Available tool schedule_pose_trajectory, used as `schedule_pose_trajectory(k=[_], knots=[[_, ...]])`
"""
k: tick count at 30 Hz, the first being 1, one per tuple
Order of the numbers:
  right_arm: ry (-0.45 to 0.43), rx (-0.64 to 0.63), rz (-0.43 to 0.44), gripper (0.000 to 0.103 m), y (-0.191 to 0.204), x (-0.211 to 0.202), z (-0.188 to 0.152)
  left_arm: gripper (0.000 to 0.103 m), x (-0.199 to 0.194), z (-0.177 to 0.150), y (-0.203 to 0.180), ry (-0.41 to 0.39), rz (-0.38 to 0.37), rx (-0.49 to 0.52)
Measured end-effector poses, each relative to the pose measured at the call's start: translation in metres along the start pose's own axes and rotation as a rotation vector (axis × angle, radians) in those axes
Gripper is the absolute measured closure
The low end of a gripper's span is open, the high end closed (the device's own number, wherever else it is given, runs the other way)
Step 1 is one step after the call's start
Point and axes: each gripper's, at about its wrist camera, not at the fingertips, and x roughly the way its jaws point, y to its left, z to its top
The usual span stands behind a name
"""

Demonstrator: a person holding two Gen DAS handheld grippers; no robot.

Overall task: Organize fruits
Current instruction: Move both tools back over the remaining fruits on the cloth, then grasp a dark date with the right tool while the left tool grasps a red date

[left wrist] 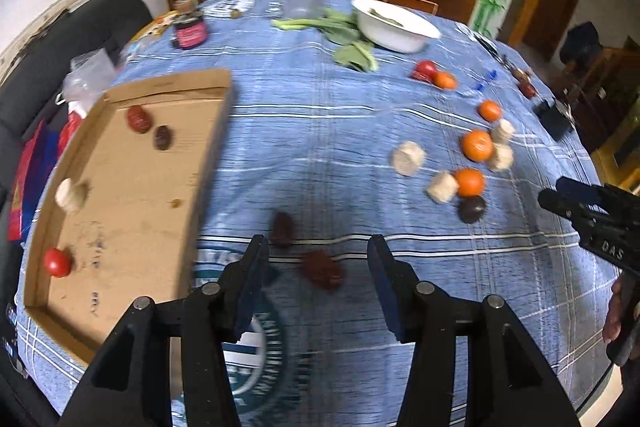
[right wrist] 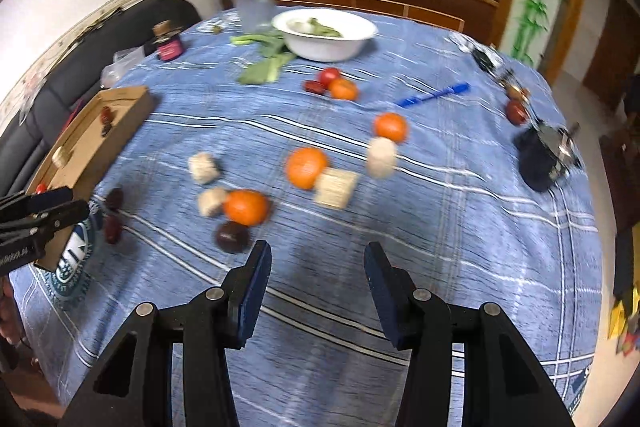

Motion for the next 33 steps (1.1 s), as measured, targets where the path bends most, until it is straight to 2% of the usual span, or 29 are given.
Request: schedule_pose_trajectory(k=[3,5,9,13,22,23,24,26,33], knots=[[0.015,0.015,0.038,0.051,-0.011,0.006,-0.003,0.052,0.004,-0.001,-0.016,0.014,-0.005,0.02],[0.021,0.004,0.064,0.051,-0.008,0.012,-0.004,0.048,0.006,-0.004,-0.022,0.023,-0.005,0.028],[0.033,-0.014,0.148,0.051,0.008,0.024,-0.006,0.046,0.007,-0.01,-0.026,0.036,-0.003,0.025],[0.056,-0.048,0.194,0.051,0.03,0.04,-0.007,0.046,0.004,-0.019,-0.02,0.045,0.001,0.006],[0.065,-0.097,0.214,0.052,0.056,0.062,0.0,0.046,0.002,-0.031,-0.003,0.06,0.013,-0.036],[0.056,-0.1,0.21,0.057,0.057,0.062,0.0,0.046,0.002,-0.031,-0.002,0.059,0.015,-0.038],[0.051,-0.102,0.207,0.067,0.058,0.062,0.0,0.046,0.002,-0.031,-0.001,0.059,0.014,-0.04],[0.044,-0.12,0.177,0.077,0.059,0.062,-0.002,0.046,0.003,-0.032,0.001,0.061,0.012,-0.046],[0.029,-0.109,0.142,0.077,0.046,0.053,-0.008,0.046,0.013,-0.03,0.0,0.077,-0.015,-0.054]])
